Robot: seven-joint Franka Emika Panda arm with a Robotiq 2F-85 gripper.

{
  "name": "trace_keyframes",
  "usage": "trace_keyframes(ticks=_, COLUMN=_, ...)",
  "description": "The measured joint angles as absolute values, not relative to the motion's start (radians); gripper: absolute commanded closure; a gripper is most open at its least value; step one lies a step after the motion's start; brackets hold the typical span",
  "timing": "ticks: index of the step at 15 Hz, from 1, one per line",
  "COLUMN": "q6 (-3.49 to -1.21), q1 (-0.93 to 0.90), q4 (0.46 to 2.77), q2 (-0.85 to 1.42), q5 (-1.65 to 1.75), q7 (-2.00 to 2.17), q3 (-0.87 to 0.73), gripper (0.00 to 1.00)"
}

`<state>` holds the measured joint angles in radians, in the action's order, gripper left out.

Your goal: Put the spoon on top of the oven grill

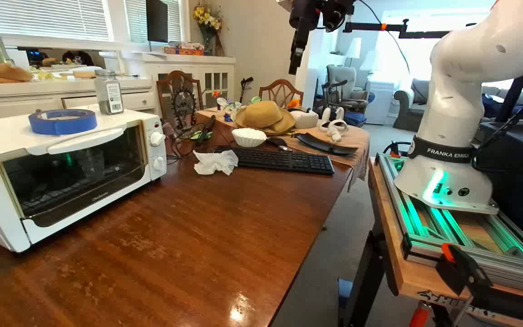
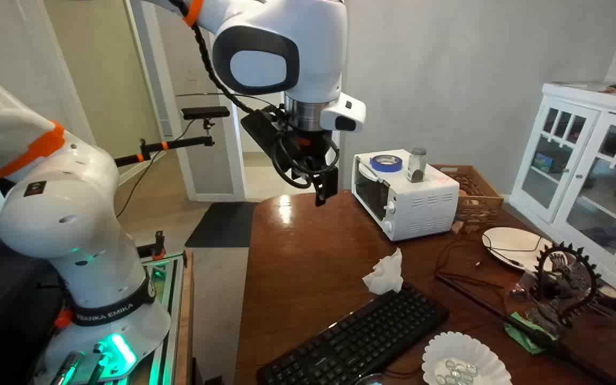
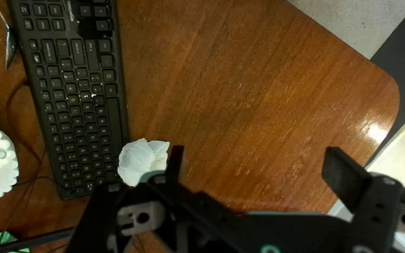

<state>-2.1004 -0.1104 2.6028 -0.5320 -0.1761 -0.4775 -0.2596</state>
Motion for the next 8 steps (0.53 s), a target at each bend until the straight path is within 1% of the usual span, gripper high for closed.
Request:
trace_keyframes(ticks=4, q6=-2.100, q1=-0.094, q4=2.603, q2=-0.532, q5=-0.176, q7=-0.477, q3=-0.249, gripper=0.00)
trace_keyframes(ticks=8, q6=-2.100, q1=-0.028, q4=2.610, q2=-0.530, q5=-0.138, q7=-0.476, q3=-0.244, gripper=0.00)
